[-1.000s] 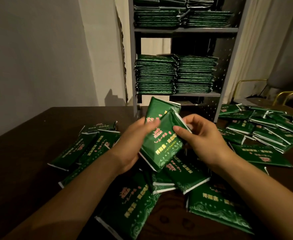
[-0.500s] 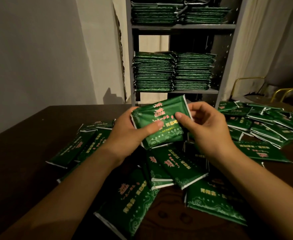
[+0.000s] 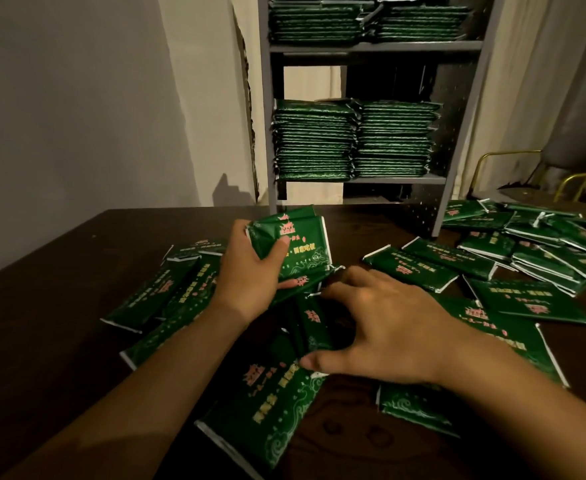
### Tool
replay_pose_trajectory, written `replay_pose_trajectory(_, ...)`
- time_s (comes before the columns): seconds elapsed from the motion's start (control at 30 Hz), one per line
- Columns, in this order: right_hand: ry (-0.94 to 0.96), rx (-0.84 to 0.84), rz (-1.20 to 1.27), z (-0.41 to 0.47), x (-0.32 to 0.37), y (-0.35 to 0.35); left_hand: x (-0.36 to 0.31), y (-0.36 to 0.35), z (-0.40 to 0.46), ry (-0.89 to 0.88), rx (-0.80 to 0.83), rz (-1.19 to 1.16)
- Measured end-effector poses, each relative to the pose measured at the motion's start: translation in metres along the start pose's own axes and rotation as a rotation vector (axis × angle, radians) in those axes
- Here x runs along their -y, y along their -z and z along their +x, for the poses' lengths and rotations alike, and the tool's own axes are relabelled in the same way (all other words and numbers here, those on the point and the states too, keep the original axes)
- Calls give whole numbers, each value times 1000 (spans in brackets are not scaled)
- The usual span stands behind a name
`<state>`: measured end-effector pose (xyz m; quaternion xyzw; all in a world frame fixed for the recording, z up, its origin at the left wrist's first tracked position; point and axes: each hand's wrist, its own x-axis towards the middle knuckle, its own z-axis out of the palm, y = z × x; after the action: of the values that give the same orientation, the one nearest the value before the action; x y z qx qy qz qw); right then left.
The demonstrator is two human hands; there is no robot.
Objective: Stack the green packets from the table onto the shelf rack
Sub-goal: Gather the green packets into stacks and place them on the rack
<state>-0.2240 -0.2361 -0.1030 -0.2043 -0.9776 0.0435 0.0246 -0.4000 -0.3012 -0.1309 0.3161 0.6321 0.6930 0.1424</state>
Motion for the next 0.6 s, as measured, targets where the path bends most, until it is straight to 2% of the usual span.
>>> replay_pose_trajectory(0.13,6,-85,96,-4,-6,8,2,0,1,1,-2,22)
replay_pose_trajectory(0.3,71,-19,43,-9,-8,11,-2,1,0,12,16,13)
replay_pose_trajectory(0.37,85,-31,94,-9,-11,11,-2,0,-1,4,9,16)
replay_pose_trajectory(0.43,32,-91,255,-8,-21,20,-3,2,0,-44,-31,82)
replay_pose_trajectory(0.53,-79,-271,805,-6,-44,34,-4,5,2,-61,-76,96)
replay_pose_trajectory(0.6,-107,-343,1026,-1,-56,33,-6,4,0,-1,-36,33)
